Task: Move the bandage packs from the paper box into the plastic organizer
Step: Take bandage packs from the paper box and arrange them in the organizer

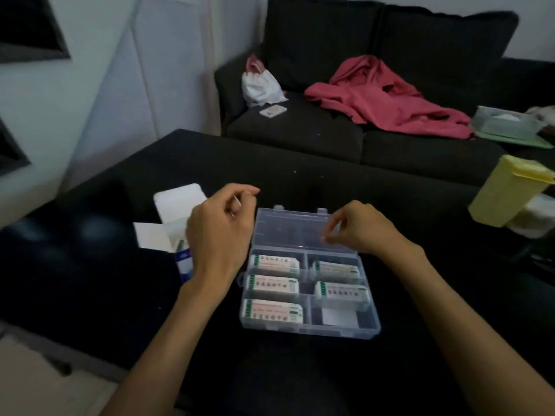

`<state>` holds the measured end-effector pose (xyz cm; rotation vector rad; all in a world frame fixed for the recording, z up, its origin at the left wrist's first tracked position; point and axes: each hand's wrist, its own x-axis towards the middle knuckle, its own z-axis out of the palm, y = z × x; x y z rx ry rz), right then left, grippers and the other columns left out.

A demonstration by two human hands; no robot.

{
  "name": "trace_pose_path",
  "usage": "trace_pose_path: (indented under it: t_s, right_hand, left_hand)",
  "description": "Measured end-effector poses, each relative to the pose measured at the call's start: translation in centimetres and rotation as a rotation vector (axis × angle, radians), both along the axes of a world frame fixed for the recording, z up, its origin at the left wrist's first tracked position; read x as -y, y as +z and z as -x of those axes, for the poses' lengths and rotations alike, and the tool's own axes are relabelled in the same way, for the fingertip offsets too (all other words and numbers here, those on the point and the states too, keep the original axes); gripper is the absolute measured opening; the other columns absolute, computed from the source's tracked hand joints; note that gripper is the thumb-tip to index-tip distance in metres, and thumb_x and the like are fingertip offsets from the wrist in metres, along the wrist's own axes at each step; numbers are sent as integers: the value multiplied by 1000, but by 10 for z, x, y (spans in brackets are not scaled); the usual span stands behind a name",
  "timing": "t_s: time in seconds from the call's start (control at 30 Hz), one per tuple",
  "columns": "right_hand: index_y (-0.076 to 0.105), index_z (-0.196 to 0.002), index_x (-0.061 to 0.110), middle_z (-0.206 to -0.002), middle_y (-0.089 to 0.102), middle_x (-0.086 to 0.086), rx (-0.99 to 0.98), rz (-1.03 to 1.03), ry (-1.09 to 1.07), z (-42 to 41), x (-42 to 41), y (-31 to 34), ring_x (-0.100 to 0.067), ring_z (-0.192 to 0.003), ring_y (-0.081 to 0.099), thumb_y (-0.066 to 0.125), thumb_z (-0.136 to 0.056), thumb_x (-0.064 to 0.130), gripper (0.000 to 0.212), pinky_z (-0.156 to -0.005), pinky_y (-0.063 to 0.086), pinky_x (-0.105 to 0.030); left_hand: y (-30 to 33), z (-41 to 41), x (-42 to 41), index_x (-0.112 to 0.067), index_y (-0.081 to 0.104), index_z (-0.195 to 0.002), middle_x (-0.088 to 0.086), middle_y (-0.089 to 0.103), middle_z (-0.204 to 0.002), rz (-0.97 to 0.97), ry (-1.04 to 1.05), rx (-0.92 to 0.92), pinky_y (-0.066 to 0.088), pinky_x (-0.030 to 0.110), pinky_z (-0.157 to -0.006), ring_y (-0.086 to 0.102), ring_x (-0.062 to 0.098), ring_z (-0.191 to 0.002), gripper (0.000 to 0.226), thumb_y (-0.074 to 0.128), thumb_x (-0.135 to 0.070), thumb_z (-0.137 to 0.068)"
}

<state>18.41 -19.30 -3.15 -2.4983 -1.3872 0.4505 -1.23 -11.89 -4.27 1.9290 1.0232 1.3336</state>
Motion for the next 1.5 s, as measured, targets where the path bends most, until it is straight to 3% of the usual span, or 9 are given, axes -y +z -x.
trace_pose_path:
  t_s: [0.1, 0.2, 0.3, 0.43, 0.63, 0.9, 1.07, 1.3, 1.5]
  right_hand:
    - [66, -95, 32, -80, 57, 14, -19, -235, 105, 45, -18, 14, 0, -74, 54, 64, -88, 27, 9, -68, 45, -24]
    - [61, -120, 30, -111, 60, 9, 46, -429, 332, 96, -37, 6, -6, -105, 52, 53, -94, 22, 28, -90, 44, -26]
    - [55, -128, 31, -138, 45, 6, 214, -383, 504, 123, -51, -20, -14, -127, 30, 48, -96, 23, 34, -102, 30, -29]
    - [67, -110, 30, -134, 48, 3, 219, -495, 437, 129, -42, -53, -13, -123, 38, 60, -89, 30, 22, -98, 38, -28]
    - [74, -98, 29, -123, 57, -5, 339, -697, 380, 132, -32, -67, -20, -114, 46, 63, -85, 31, 17, -85, 43, -27]
    - [73, -102, 21, -102, 65, 4, 245, -594, 403, 146, -29, -54, -10, -100, 49, 57, -87, 26, 23, -78, 37, -16]
    - [66, -115, 15, -112, 67, -7, 238, -325, 437, 157, -65, -30, -24, -96, 64, 54, -94, 13, 24, -86, 52, -32]
    - [62, -117, 15, -111, 65, -9, 424, -92, 443, 168, -102, -30, -27, -99, 62, 51, -95, 19, 25, -84, 46, -32]
    - [57, -124, 15, -121, 61, -8, 433, -89, 447, 169, -107, -33, -26, -110, 58, 52, -95, 19, 29, -94, 44, -32]
  left_hand:
    - [-5, 39, -14, -26, 66, -104, -9, 61, -91, -174, 284, -26, 43, 28, -71, 54, 8, -81, 18, 55, -22, -91]
    - [-20, 69, -39, -23, 57, -127, 1, 55, -125, -140, 415, -301, 39, 39, -92, 45, 22, -116, 39, 61, -26, -88]
    - [-34, 85, -59, -13, 29, -147, 9, 29, -152, 280, 331, -498, 28, 45, -108, 27, 30, -137, 77, 65, -41, -85]
    - [-32, 91, -66, -9, 51, -130, 9, 63, -116, 846, -47, -49, 53, 39, -83, 61, 24, -99, 62, 70, -35, -77]
    - [-22, 90, -62, -37, 62, -94, -12, 65, -94, 358, 10, -101, 48, 27, -79, 61, 11, -92, 28, 75, -23, -73]
    - [-36, 102, -69, -30, 76, -88, -14, 73, -90, 374, -53, -148, 50, 42, -92, 66, 11, -95, 27, 67, -54, -78]
    - [-36, 101, -72, -47, 73, -80, -16, 74, -87, 476, -139, -122, 51, 44, -92, 67, 13, -95, 36, 63, -73, -57]
    - [-36, 98, -74, -43, 73, -73, -14, 74, -83, 484, -93, -121, 51, 44, -90, 68, 14, -90, 18, 70, -60, -69]
    - [-33, 95, -73, -26, 77, -94, -6, 73, -91, 498, -31, -148, 51, 40, -88, 65, 19, -93, 28, 67, -50, -82]
